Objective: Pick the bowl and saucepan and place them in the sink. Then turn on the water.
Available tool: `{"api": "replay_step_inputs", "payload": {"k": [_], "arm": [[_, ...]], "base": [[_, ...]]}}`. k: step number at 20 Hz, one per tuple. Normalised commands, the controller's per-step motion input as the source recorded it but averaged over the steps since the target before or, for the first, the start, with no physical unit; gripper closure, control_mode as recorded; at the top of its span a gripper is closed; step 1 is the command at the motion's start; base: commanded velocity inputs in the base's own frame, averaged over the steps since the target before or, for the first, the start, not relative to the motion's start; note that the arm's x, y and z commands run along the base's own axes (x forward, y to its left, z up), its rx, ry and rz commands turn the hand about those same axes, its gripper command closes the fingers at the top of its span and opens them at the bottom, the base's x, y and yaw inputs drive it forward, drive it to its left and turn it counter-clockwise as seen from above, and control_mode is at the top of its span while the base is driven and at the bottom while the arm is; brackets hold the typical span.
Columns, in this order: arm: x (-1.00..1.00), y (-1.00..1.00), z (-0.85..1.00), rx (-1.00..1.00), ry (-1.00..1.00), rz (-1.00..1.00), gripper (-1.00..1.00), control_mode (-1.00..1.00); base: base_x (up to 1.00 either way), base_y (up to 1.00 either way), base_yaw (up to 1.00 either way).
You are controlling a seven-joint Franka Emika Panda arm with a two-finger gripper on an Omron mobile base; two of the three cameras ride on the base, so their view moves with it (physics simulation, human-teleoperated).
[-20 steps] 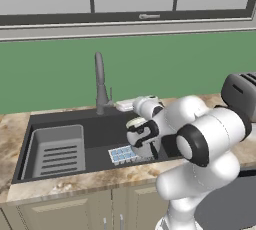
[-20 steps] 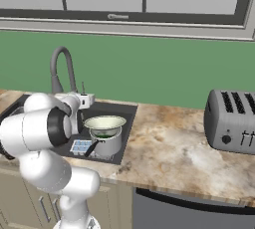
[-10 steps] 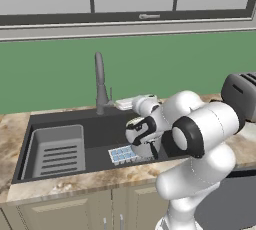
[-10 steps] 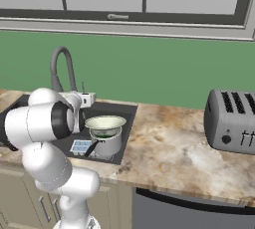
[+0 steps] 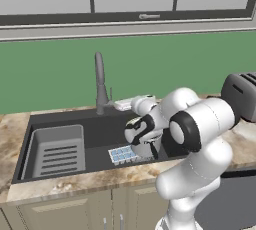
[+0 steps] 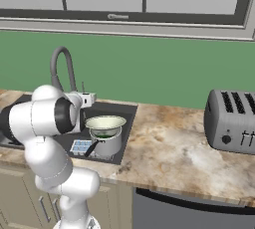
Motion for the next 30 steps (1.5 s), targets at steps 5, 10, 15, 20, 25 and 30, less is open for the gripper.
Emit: {"api": "replay_step_inputs", "payload": {"k": [5,10,15,20,25,30], "arm": [[0.04,0.00,-0.19,0.00,-0.06,0.00,-1.00,-1.00],[0.05,0.00,-0.14,0.00,-0.07,0.00,-1.00,-1.00],[0.01,0.00,-0.19,0.00,-0.08,0.00,-1.00,-1.00],[0.14,0.00,-0.14,0.00,-0.03,0.00,-1.00,-1.00],[0.06,0.00,-0.16,0.00,-0.03,0.00,-1.00,-1.00],[0.09,0.00,-0.12,0.00,-0.03,0.00,-1.00,-1.00]], "base": [[0.00,0.00,0.00],[0.00,0.00,0.00],[0.00,0.00,0.00],[0.00,0.00,0.00],[0.00,0.00,0.00],[0.00,0.00,0.00]]}}
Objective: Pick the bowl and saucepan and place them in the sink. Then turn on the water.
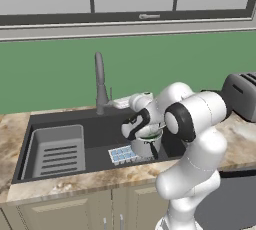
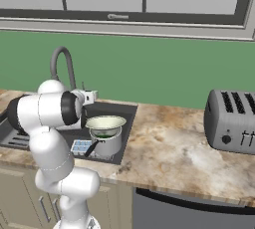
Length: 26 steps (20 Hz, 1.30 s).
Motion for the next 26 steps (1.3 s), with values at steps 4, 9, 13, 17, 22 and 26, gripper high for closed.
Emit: {"api": "replay_step_inputs", "payload": {"k": [4,9,13,17,22,26], "arm": [[0.13,0.00,-0.08,0.00,-0.02,0.00,-1.00,-1.00],[0.12,0.00,-0.02,0.00,-0.01,0.00,-1.00,-1.00],[0.04,0.00,0.00,0.00,0.00,0.00,-1.00,-1.00],[0.03,0.00,0.00,0.00,0.00,0.02,-1.00,-1.00],[0.00,0.00,0.00,0.00,0.00,0.03,-1.00,-1.00],[0.00,0.00,-0.03,0.00,0.00,0.02,-1.00,-1.00]], "base": [[0.00,0.00,0.00],[0.00,0.00,0.00],[0.00,0.00,0.00],[0.00,0.00,0.00],[0.00,0.00,0.00],[0.00,0.00,0.00]]}}
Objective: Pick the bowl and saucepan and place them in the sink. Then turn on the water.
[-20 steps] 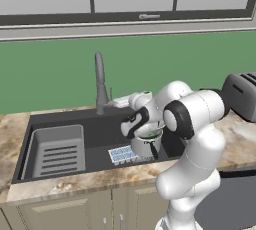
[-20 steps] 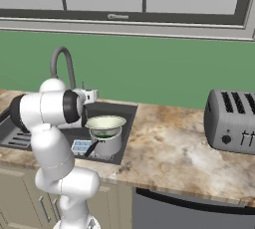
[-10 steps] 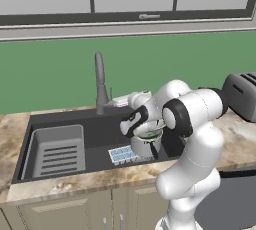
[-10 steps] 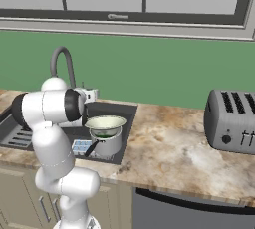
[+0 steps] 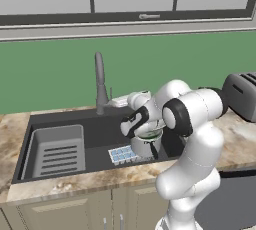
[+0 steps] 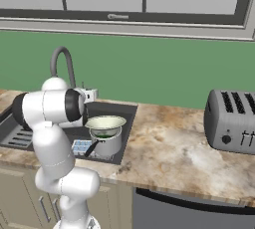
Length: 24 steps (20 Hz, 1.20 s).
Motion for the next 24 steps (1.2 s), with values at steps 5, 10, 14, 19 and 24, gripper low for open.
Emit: {"api": "replay_step_inputs", "payload": {"k": [5,10,14,19,24], "arm": [[0.07,0.00,-0.03,0.00,0.00,0.01,-1.00,-1.00],[0.09,0.00,-0.05,0.00,-0.02,0.02,-1.00,-1.00],[0.03,0.00,-0.12,0.00,-0.03,0.03,-1.00,-1.00],[0.05,0.00,-0.14,0.00,-0.02,0.02,-1.00,-1.00],[0.09,0.00,-0.13,0.00,-0.02,0.02,-1.00,-1.00]], "base": [[0.00,0.00,0.00],[0.00,0.00,0.00],[0.00,0.00,0.00],[0.00,0.00,0.00],[0.00,0.00,0.00]]}}
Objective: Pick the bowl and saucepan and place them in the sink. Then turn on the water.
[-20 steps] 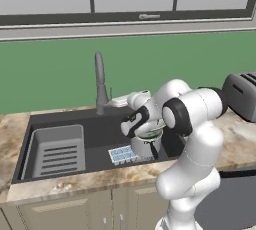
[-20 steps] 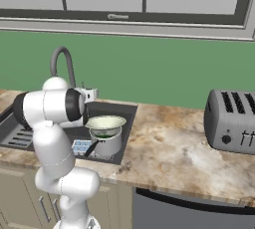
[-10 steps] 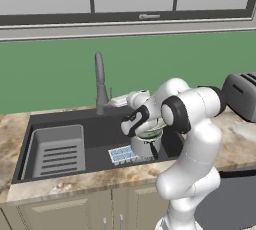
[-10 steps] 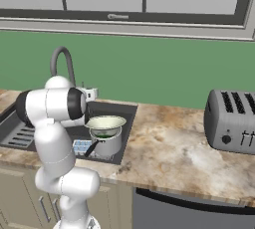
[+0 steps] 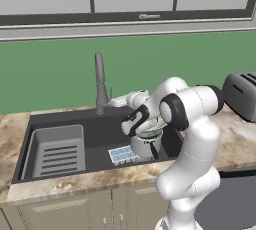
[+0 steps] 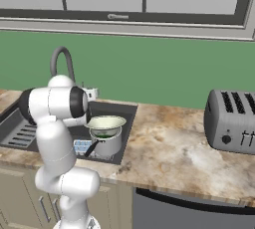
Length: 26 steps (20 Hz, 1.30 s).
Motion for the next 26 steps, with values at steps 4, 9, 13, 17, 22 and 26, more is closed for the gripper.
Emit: {"api": "replay_step_inputs", "payload": {"k": [4,9,13,17,22,26], "arm": [[0.10,0.00,-0.14,0.00,-0.02,0.00,-1.00,-1.00],[0.06,0.00,-0.14,0.00,-0.02,0.00,-1.00,-1.00],[0.06,0.00,-0.14,0.00,-0.02,0.00,-1.00,-1.00],[0.11,0.00,-0.11,0.00,-0.01,0.00,-1.00,-1.00],[0.11,0.01,-0.08,0.00,0.00,0.00,-1.00,-1.00],[0.12,0.00,-0.07,0.00,0.00,0.00,-1.00,-1.00]], "base": [[0.00,0.00,0.00],[0.00,0.00,0.00],[0.00,0.00,0.00],[0.00,0.00,0.00],[0.00,0.00,0.00],[0.00,0.00,0.00]]}}
